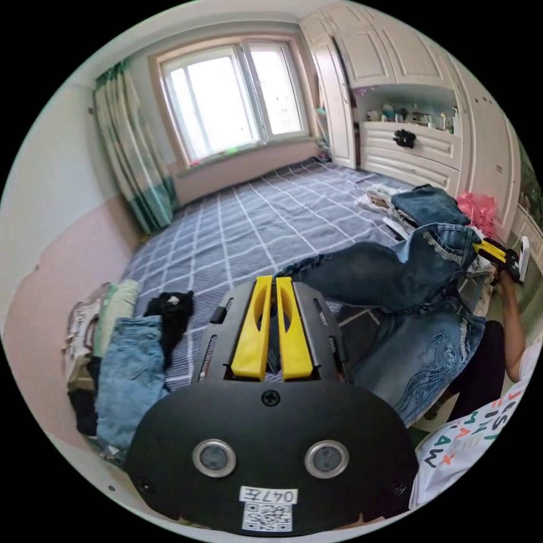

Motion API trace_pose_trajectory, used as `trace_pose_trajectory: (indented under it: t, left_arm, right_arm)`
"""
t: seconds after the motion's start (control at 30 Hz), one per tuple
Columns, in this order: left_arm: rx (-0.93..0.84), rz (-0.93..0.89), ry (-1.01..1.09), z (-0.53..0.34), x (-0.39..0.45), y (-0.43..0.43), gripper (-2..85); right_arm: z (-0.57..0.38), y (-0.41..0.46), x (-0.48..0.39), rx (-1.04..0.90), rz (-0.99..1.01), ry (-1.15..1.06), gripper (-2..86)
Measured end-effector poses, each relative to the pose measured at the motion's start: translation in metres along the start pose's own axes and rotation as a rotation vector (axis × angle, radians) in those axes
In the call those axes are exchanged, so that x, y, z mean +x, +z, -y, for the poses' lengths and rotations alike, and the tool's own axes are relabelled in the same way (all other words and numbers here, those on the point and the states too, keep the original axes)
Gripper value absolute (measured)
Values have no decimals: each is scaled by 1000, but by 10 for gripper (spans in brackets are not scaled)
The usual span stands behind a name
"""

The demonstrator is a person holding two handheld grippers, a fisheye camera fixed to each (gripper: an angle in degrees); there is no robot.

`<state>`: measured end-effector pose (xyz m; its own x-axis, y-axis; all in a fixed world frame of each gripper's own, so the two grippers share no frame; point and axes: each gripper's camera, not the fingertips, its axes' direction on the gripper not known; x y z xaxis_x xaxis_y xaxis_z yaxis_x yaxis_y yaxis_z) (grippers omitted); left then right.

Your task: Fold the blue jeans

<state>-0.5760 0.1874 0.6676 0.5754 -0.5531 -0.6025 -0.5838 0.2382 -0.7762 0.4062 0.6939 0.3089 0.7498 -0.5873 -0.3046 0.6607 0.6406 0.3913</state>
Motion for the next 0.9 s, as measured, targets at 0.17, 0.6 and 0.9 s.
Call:
trace_pose_trajectory:
  t: [0.17,0.6,0.9]
  left_arm:
    - [106,188,-3,-31,-33,-118,-6]
    - [-299,83,-66,-42,-140,38,8]
    - [-426,105,-135,-56,-181,140,67]
  right_arm:
    - [11,-53,11,75,-24,-1,4]
    - [71,47,23,-172,-113,-10,3]
    - [67,174,-30,-464,-388,-251,29]
